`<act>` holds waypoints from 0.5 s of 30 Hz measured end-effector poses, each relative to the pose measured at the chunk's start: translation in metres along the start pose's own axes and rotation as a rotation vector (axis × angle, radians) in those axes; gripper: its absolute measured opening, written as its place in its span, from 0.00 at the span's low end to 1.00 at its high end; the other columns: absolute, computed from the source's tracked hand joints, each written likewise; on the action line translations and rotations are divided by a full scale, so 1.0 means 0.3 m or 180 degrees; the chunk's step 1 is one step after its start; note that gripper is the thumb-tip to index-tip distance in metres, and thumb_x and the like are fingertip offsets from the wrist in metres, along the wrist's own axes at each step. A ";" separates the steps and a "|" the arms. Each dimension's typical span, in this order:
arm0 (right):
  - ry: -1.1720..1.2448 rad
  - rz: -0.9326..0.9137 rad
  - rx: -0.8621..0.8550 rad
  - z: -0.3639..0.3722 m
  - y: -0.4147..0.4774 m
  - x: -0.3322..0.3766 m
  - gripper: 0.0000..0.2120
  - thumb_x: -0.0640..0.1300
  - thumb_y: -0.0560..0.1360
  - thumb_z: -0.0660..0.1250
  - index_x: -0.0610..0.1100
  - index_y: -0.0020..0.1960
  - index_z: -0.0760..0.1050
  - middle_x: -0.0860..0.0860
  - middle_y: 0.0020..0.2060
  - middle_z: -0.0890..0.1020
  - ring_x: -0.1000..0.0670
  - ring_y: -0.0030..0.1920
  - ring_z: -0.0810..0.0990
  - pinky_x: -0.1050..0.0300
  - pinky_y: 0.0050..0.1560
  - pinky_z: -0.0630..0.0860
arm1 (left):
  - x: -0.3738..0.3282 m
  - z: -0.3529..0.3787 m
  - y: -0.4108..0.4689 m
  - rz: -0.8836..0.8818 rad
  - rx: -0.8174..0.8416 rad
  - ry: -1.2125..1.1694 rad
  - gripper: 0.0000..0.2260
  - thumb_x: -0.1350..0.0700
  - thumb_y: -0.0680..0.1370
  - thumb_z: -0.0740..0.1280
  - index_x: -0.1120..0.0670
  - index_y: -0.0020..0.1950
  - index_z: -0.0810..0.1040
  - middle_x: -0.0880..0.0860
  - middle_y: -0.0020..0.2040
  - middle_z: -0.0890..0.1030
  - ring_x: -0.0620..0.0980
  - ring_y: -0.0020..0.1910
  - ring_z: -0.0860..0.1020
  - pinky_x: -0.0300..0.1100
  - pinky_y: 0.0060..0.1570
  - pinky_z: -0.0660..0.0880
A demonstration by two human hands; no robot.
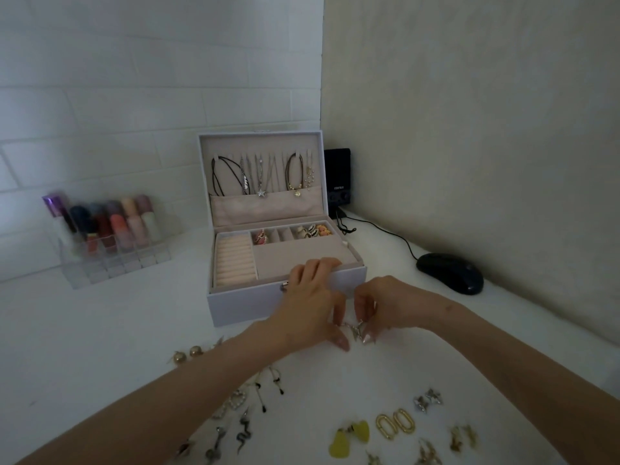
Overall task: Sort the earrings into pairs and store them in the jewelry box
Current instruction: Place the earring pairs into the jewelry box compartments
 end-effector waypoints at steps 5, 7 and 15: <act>0.0727 -0.0030 -0.0083 -0.039 -0.001 0.012 0.13 0.36 0.63 0.77 0.45 0.33 0.73 0.55 0.22 0.77 0.58 0.23 0.76 0.68 0.24 0.70 | 0.009 0.000 0.013 -0.0104 -0.0166 -0.0283 0.13 0.44 0.62 0.75 0.48 0.42 0.81 0.48 0.68 0.60 0.49 0.67 0.57 0.40 0.61 0.51; 0.0936 -0.0108 -0.0142 -0.070 0.002 0.021 0.12 0.35 0.63 0.77 0.43 0.34 0.74 0.50 0.26 0.79 0.54 0.24 0.77 0.66 0.25 0.72 | 0.021 -0.010 0.019 -0.0097 -0.0242 -0.0488 0.10 0.46 0.63 0.75 0.48 0.40 0.81 0.47 0.65 0.64 0.48 0.64 0.60 0.38 0.58 0.53; 0.1878 -0.0421 -0.0884 -0.183 0.081 0.053 0.06 0.30 0.69 0.71 0.38 0.39 0.76 0.46 0.28 0.80 0.52 0.25 0.78 0.62 0.27 0.76 | 0.173 -0.139 0.089 -0.0478 -0.0890 -0.0907 0.08 0.49 0.68 0.74 0.48 0.35 0.76 0.48 0.50 0.79 0.49 0.53 0.74 0.46 0.56 0.67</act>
Point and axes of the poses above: each hand's wrist, its own y-axis towards the middle knuckle, its own z-axis out of the palm, x = y × z, the point moved 1 cm from there along y, towards the middle knuckle
